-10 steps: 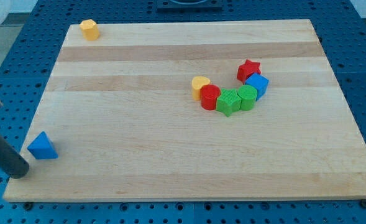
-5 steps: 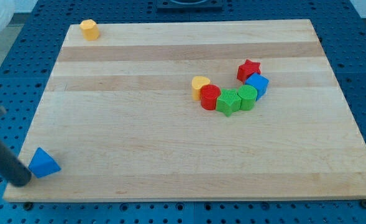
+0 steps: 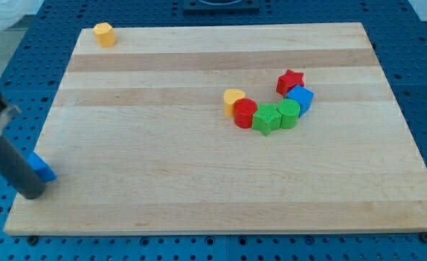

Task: Push blue triangle towards up

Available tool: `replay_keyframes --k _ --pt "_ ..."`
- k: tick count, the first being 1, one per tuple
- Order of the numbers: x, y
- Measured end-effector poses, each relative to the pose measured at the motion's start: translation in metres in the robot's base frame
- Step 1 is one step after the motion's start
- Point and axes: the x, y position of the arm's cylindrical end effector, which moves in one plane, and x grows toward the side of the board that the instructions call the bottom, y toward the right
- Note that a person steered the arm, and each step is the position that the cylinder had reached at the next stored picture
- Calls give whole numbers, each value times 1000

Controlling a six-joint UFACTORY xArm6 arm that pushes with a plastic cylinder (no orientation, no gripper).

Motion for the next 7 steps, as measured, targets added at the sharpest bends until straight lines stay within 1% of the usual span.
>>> replay_keyframes --k 1,2,3,4,5,6,7 --pt "-3 -20" --pt "-24 -20" --pt "-55 -20" --pt "-83 -2" --pt "-78 25" --pt "-52 25" --pt "-42 35"
